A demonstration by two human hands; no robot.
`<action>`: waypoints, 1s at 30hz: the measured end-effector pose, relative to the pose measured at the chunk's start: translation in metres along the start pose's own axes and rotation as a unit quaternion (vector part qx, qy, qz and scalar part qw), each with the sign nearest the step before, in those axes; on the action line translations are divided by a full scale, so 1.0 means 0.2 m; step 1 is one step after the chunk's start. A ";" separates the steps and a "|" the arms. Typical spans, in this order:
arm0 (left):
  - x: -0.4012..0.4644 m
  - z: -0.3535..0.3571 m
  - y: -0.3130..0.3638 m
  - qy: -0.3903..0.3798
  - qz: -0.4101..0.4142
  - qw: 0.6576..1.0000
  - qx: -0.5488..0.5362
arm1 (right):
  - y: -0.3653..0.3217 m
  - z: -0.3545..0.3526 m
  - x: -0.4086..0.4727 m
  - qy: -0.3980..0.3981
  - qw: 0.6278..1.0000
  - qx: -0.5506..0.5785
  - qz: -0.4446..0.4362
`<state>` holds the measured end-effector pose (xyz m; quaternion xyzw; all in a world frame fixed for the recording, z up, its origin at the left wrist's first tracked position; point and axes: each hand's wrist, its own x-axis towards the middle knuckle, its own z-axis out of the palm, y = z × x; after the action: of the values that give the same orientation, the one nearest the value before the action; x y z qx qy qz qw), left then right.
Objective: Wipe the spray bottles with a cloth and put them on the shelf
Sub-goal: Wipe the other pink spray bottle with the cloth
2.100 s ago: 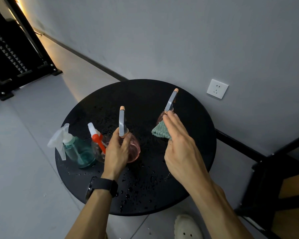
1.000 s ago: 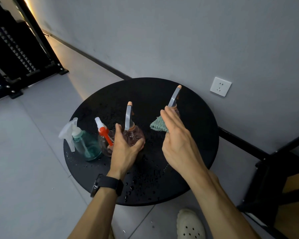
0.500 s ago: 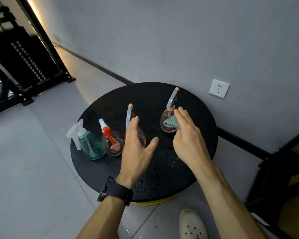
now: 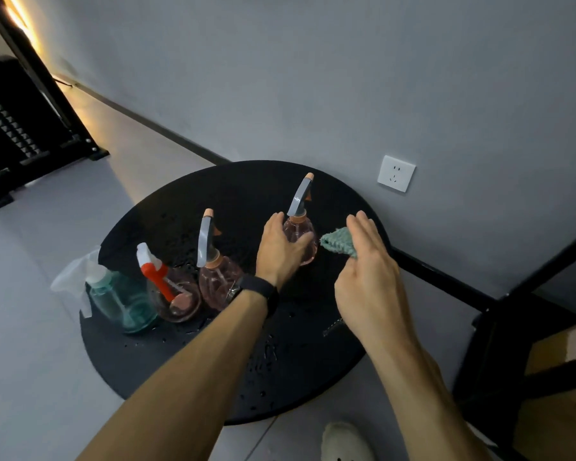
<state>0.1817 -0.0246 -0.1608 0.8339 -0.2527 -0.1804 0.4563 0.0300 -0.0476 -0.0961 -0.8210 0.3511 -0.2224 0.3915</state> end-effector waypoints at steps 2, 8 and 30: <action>0.08 0.03 -0.02 0.001 -0.007 1.000 -0.025 | 0.00 0.01 0.01 -0.005 1.000 0.006 0.003; 0.18 0.11 -0.02 0.026 0.006 0.998 -0.053 | -0.02 0.01 0.04 -0.022 1.000 0.020 0.009; -0.28 -0.33 0.14 -0.026 0.023 0.970 -0.242 | -0.12 0.00 -0.01 0.015 0.993 0.070 -0.091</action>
<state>0.1638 0.0403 -0.0984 0.6877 -0.2325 -0.2472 0.6417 0.0392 -0.0353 -0.0771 -0.8164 0.2643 -0.2933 0.4213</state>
